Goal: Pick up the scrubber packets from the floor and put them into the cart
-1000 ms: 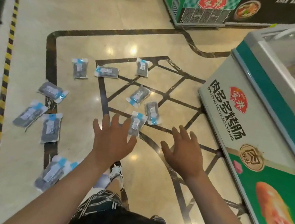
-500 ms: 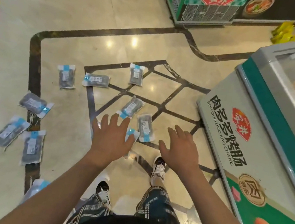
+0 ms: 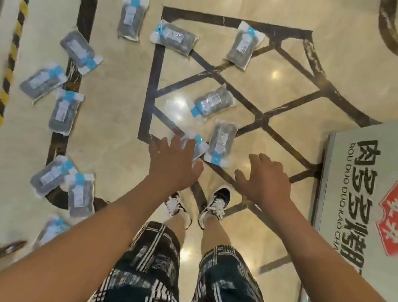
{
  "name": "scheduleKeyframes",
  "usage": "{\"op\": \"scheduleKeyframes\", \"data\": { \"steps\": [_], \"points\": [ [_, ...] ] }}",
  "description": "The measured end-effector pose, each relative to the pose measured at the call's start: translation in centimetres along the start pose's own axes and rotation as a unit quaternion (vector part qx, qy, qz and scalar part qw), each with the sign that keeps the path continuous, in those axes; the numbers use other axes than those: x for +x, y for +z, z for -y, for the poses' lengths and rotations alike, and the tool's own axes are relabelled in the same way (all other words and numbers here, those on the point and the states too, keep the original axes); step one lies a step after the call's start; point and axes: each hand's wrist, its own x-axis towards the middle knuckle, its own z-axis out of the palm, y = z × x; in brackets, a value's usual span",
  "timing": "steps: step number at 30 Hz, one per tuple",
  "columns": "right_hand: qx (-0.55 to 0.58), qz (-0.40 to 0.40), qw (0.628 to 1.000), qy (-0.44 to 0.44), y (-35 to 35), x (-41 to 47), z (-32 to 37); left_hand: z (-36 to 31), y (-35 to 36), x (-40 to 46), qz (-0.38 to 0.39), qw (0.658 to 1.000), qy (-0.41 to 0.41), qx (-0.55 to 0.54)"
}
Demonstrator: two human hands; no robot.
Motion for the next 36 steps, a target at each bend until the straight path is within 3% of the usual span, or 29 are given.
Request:
{"op": "scheduleKeyframes", "data": {
  "steps": [5, 12, 17, 21, 23, 25, 28, 30, 34, 36],
  "points": [
    [-0.01, 0.029, 0.998, -0.047, 9.2, 11.7, -0.2, -0.4, 10.3, 10.1, 0.019, 0.998, -0.034, -0.054],
    [-0.06, 0.086, 0.989, -0.104, 26.2, 29.5, -2.2, 2.6, 29.0, 26.2, 0.12, 0.983, -0.109, -0.085],
    [-0.168, 0.056, 0.966, -0.189, 35.6, 42.2, -4.2, 5.3, 40.6, 34.7, 0.186, 0.98, -0.056, -0.043],
    [-0.212, 0.043, 0.947, -0.236, 40.0, 47.1, -5.8, 6.7, 45.7, 37.6, 0.221, 0.97, -0.066, -0.077],
    [-0.157, 0.014, 0.969, -0.188, 41.7, 46.9, -6.4, 6.8, 46.7, 37.4, 0.203, 0.972, -0.073, -0.089],
    [-0.071, 0.007, 0.995, -0.068, 42.6, 45.8, -5.8, 6.7, 46.6, 36.8, 0.184, 0.974, -0.082, -0.104],
    [0.068, 0.061, 0.988, 0.129, 42.2, 44.7, -4.4, 6.7, 46.4, 36.7, 0.197, 0.964, -0.095, -0.152],
    [0.137, 0.064, 0.976, 0.154, 41.7, 44.8, -4.6, 7.1, 45.8, 37.3, 0.185, 0.962, -0.095, -0.175],
    [0.251, 0.01, 0.955, 0.16, 40.4, 45.5, -7.2, 8.2, 44.8, 39.1, 0.077, 0.963, -0.139, -0.217],
    [0.239, 0.015, 0.952, 0.19, 40.1, 46.1, -8.9, 9.0, 44.9, 40.3, 0.054, 0.958, -0.179, -0.218]
  ]
}}
